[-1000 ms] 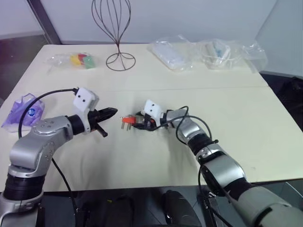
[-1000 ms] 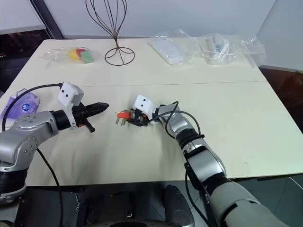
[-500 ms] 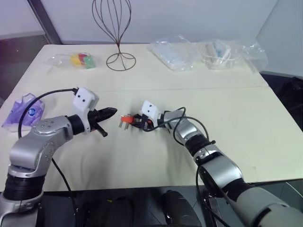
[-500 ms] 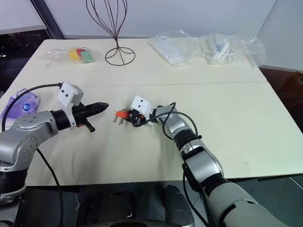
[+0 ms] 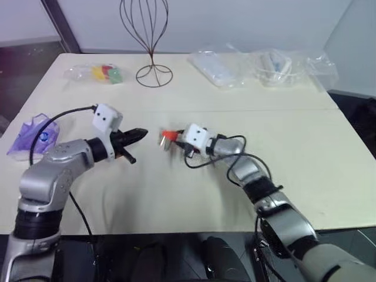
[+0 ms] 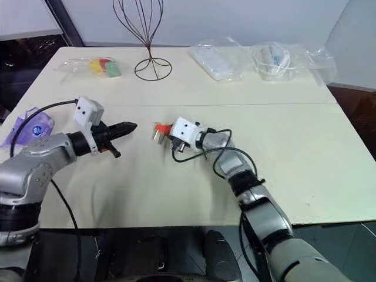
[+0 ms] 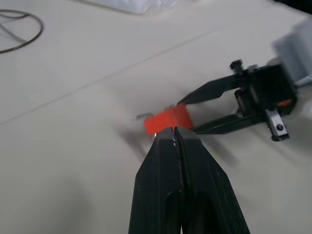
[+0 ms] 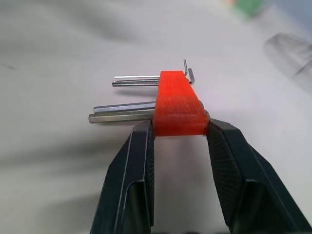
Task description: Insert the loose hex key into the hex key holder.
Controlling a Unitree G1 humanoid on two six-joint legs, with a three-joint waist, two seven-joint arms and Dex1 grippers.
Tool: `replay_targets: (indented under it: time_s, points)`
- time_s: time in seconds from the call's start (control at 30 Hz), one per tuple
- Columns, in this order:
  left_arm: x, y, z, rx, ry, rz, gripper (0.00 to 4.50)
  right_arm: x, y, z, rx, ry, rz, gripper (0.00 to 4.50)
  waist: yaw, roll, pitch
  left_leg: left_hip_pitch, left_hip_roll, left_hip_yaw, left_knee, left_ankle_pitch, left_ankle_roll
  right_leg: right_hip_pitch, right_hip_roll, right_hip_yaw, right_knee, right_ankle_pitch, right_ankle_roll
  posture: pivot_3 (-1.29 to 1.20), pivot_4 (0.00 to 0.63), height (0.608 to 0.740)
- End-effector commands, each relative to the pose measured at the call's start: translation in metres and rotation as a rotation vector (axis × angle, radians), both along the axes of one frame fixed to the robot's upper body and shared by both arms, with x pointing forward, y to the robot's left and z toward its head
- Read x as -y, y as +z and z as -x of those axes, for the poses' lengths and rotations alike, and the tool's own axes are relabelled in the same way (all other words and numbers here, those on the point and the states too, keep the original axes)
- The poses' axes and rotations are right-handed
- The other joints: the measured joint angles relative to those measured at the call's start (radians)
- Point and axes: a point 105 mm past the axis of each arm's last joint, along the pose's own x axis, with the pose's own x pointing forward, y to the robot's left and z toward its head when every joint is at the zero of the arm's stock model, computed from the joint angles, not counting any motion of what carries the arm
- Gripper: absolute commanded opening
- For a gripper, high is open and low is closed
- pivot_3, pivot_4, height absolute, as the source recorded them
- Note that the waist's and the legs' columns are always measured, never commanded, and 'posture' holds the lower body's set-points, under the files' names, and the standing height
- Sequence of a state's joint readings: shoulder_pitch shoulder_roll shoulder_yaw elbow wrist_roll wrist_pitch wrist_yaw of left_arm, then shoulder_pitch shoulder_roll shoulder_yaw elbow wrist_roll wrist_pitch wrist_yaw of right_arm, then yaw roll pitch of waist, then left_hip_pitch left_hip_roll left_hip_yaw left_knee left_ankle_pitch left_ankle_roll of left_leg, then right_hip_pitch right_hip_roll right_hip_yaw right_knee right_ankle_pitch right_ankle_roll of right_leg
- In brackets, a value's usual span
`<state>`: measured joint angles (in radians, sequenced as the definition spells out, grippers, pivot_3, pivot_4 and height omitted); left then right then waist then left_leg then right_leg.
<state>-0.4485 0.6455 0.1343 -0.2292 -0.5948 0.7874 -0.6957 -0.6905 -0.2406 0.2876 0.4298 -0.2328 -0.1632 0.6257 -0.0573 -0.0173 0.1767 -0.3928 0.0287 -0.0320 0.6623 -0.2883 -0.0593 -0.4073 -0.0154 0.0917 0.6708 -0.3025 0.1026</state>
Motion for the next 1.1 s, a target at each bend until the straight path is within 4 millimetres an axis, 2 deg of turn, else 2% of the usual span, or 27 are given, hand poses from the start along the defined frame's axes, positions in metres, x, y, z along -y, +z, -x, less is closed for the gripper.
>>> replay_targets:
  time_s: [0.03, 0.23, 0.4, 0.5, 0.7, 0.83, 1.1]
  points:
    - [0.015, 0.018, -0.002, 0.057, -0.112, 0.037, 0.0, 0.002, 0.047, 0.016, 0.245, 0.034, 0.003, 1.04, -0.001, 0.0, 0.0, 0.0, -0.001, 0.0, 0.0, 0.0, 0.0, 0.0, 0.0, 0.0, 0.0, 0.0, 0.0, 0.0, 0.15, 0.74]
    - [0.036, 0.03, -0.007, 0.041, -0.27, 0.132, 0.0, 0.017, 0.079, 0.03, 0.435, 0.051, 0.073, 1.04, -0.011, 0.0, 0.0, 0.001, 0.0, 0.001, 0.0, 0.0, 0.0, 0.0, 0.002, 0.001, 0.0, 0.0, 0.0, 0.0, 0.15, 0.74]
    - [0.04, 0.035, -0.017, 0.034, -0.331, 0.172, 0.0, 0.026, 0.09, 0.032, 0.48, 0.055, 0.115, 1.04, -0.01, 0.0, 0.0, 0.001, -0.001, 0.001, 0.0, 0.0, 0.0, 0.0, 0.002, 0.001, 0.0, 0.0, 0.0, 0.0, 0.15, 0.74]
    - [0.042, 0.036, -0.019, 0.033, -0.36, 0.174, 0.8, 0.031, 0.093, 0.03, 0.49, 0.048, 0.134, 1.04, -0.011, 0.0, 0.0, 0.001, -0.001, 0.001, 0.0, 0.0, 0.0, 0.0, 0.002, 0.001, 0.0, 0.0, 0.0, 0.0, 0.15, 0.74]
    - [0.043, 0.041, -0.018, 0.075, -0.385, 0.154, 3.84, 0.037, 0.097, 0.03, 0.502, 0.044, 0.158, 1.04, -0.01, 0.0, 0.0, 0.001, 0.0, 0.001, 0.0, 0.0, 0.0, 0.0, 0.002, 0.001, 0.0, 0.0, 0.0, 0.0, 0.15, 0.74]
    - [0.042, 0.044, -0.02, 0.081, -0.381, 0.18, 3.84, 0.036, 0.103, 0.034, 0.523, 0.057, 0.164, 1.04, -0.01, 0.0, 0.0, 0.001, 0.0, 0.001, 0.0, 0.0, 0.0, 0.0, 0.002, 0.001, 0.0, 0.0, 0.0, 0.0, 0.15, 0.74]
    - [0.049, 0.052, -0.021, 0.037, -0.432, 0.288, 3.84, 0.027, 0.118, 0.058, 0.618, 0.166, 0.161, 1.04, -0.006, 0.0, 0.0, 0.0, -0.001, 0.001, 0.001, 0.0, 0.0, 0.0, 0.002, 0.001, 0.0, 0.0, 0.0, 0.0, 0.15, 0.74]
